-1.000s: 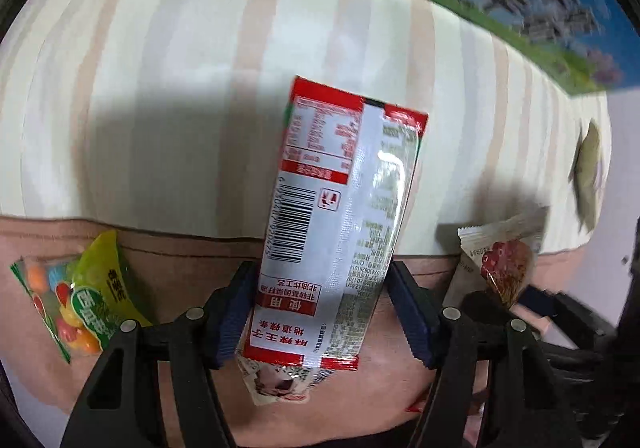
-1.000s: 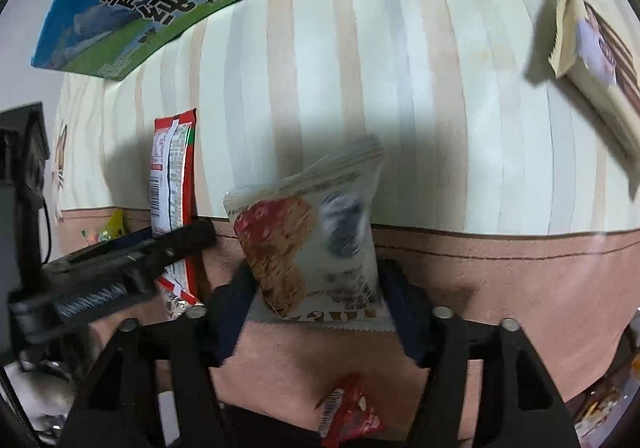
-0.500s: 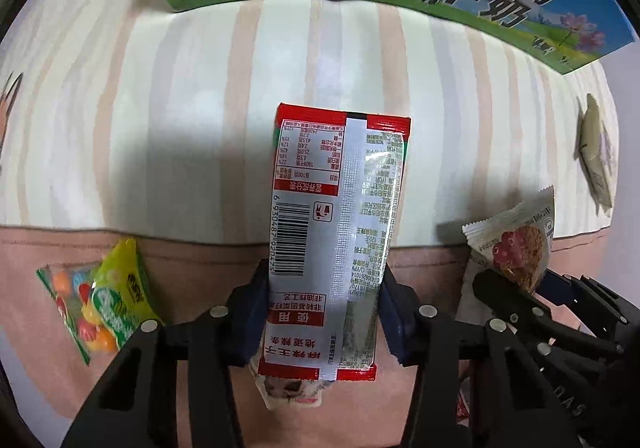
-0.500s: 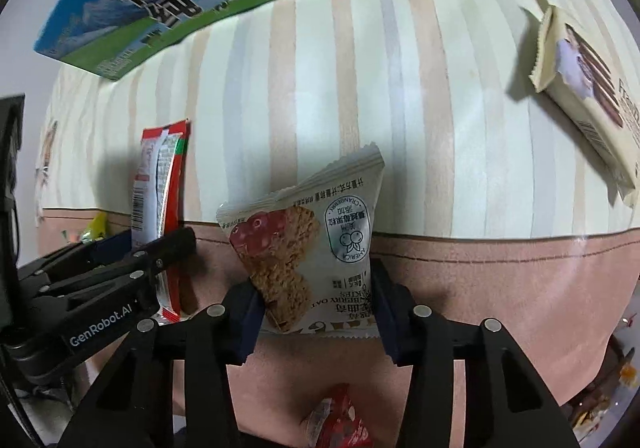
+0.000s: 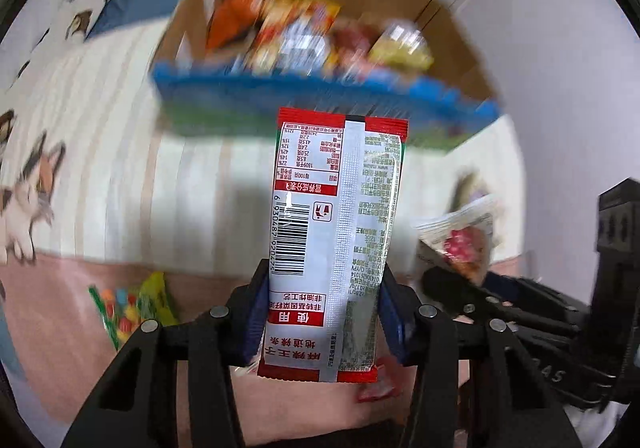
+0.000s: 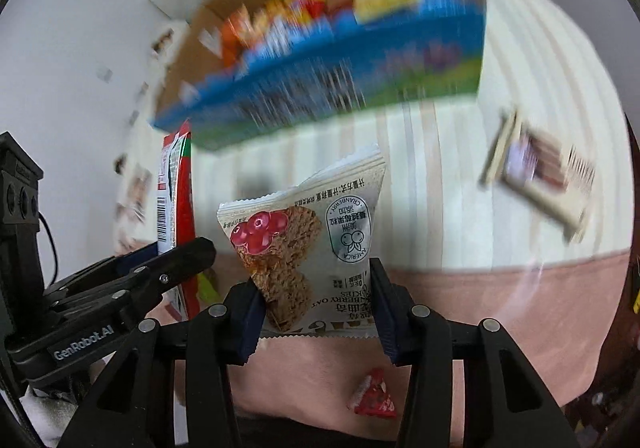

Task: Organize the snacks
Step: 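Carry both packets into the cardboard box and open both tools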

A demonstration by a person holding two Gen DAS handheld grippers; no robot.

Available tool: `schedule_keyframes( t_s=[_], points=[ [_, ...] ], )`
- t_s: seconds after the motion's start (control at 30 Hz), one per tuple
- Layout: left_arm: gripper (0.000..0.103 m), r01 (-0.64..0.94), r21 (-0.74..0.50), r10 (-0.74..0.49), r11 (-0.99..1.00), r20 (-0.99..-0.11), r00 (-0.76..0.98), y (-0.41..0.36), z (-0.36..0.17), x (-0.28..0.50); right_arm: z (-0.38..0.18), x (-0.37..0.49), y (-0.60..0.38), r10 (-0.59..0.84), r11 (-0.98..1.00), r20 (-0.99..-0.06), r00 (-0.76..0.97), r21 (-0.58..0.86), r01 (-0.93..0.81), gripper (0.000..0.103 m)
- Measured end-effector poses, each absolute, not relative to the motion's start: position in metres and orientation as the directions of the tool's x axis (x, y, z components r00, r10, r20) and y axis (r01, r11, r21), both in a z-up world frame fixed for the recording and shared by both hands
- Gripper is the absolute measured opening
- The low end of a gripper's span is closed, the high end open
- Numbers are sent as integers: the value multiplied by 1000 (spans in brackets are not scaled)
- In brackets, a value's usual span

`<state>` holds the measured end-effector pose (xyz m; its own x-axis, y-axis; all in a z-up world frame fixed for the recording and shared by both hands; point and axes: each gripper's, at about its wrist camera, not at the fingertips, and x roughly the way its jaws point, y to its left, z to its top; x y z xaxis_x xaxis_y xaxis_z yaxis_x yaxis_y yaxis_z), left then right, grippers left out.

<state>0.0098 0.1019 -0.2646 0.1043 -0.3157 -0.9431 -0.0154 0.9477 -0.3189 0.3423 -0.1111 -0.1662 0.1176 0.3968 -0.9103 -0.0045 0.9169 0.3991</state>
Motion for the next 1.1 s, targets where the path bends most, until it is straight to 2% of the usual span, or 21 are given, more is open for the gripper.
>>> schedule_keyframes(
  t_s=[0.2, 0.33, 0.53, 0.77, 0.8, 0.83, 0.87, 0.9, 0.97, 1.0, 1.03, 1.1],
  points=[
    [46, 4, -377, -372, 926, -913, 169, 109, -222, 73, -103, 401, -139, 400, 913, -883, 247, 408, -21, 50],
    [46, 1, -355, -350, 935, -923, 160, 108, -225, 119, -94, 450, -143, 349, 933, -891, 291, 360, -15, 50],
    [46, -43, -296, -293, 954, -953, 74, 105, -275, 190, -115, 522, -147, 271, 958, -926, 263, 285, 17, 50],
    [47, -72, -269, -272, 961, -961, -47, 105, -337, 219, -178, 560, -143, 236, 966, -959, 159, 249, 69, 51],
    [47, -72, -264, -268, 962, -962, -57, 105, -341, 218, -187, 565, -142, 225, 970, -966, 127, 235, 68, 53],
    [49, -75, -252, -257, 965, -964, -67, 106, -346, 218, -196, 565, -140, 228, 969, -968, 106, 236, 69, 63],
    [49, -80, -236, -242, 969, -967, -76, 107, -352, 217, -202, 567, -140, 233, 968, -968, 93, 240, 74, 83],
    [53, -82, -233, -240, 969, -967, -82, 109, -357, 216, -206, 566, -140, 231, 968, -969, 86, 238, 75, 91],
    [68, -77, -216, -222, 973, -971, -83, 111, -362, 214, -209, 568, -140, 219, 972, -972, 86, 225, 64, 94],
    [87, -74, -204, -210, 976, -974, -85, 112, -364, 214, -208, 565, -139, 213, 974, -974, 82, 218, 56, 94],
    [93, -75, -198, -204, 977, -976, -79, 114, -365, 213, -207, 562, -138, 211, 975, -975, 76, 215, 50, 94],
    [93, -82, -206, -212, 975, -974, -74, 116, -366, 211, -209, 564, -135, 205, 978, -976, 72, 208, 36, 96]
  ],
)
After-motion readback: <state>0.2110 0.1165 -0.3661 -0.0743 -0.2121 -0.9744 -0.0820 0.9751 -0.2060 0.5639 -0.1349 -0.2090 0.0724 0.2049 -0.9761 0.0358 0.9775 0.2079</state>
